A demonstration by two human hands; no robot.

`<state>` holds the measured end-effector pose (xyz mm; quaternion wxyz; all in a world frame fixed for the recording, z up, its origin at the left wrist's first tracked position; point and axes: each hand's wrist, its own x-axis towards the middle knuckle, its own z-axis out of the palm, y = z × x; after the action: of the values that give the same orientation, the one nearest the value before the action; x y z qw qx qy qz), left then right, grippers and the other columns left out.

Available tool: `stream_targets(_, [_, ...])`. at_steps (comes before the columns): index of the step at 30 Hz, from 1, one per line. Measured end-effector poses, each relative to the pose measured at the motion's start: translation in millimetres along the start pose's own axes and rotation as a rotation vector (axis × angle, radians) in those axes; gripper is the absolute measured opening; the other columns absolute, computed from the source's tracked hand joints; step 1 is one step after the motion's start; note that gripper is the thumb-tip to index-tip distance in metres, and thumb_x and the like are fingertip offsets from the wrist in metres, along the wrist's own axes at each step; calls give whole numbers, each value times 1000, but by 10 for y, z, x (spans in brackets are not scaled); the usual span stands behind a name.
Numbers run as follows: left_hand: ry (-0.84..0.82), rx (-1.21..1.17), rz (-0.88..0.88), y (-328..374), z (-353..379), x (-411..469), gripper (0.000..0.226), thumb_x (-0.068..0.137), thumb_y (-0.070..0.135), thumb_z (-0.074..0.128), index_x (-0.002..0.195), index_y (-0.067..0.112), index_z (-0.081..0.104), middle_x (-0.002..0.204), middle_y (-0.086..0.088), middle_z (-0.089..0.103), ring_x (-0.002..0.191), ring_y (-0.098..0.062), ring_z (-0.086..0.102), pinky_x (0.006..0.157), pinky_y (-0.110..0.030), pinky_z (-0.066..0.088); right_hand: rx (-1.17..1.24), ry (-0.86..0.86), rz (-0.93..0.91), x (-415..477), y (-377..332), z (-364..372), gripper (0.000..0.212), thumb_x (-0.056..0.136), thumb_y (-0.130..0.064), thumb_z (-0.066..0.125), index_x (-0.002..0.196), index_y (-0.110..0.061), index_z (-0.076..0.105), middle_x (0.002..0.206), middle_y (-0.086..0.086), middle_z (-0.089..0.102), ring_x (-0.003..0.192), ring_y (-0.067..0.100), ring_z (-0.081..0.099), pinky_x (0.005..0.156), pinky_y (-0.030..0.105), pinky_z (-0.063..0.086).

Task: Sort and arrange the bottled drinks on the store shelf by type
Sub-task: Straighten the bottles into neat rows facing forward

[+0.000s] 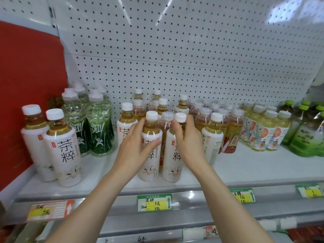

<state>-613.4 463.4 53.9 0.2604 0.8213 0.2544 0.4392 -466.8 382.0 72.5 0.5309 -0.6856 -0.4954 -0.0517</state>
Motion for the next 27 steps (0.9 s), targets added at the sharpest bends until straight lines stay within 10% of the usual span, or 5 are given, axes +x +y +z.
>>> stream_targets(7, [99, 73, -33, -83, -237, -136, 67, 86, 50, 59, 146, 32, 33, 136, 13, 45, 116, -3, 47, 100, -42, 45, -10, 58, 8, -15, -28, 59, 21, 103, -38, 40, 115, -21, 46, 90, -14, 61, 80, -2, 58, 60, 10, 40])
stream_targets(17, [133, 193, -52, -232, -321, -125, 72, 86, 51, 57, 149, 27, 29, 138, 7, 47, 127, -13, 41, 98, -27, 33, 12, -22, -64, 127, -244, 651, 27, 100, -38, 48, 113, -15, 55, 109, -4, 54, 111, 15, 45, 83, 28, 36])
stream_targets(23, [103, 170, -50, -233, -362, -152, 72, 88, 50, 56, 150, 30, 25, 141, 10, 44, 129, -8, 40, 102, -27, 34, -120, 315, -167, 86, -41, 419, 40, 101, -34, 41, 132, -13, 56, 129, 0, 58, 127, 15, 40, 105, 31, 34])
stream_targets(27, [98, 199, -52, -211, -339, -153, 72, 88, 51, 54, 150, 28, 24, 144, 7, 42, 131, -13, 39, 104, -31, 36, 26, -81, 175, 138, 141, 333, 62, 96, -37, 57, 150, -25, 29, 136, -6, 53, 127, 15, 49, 97, 29, 40])
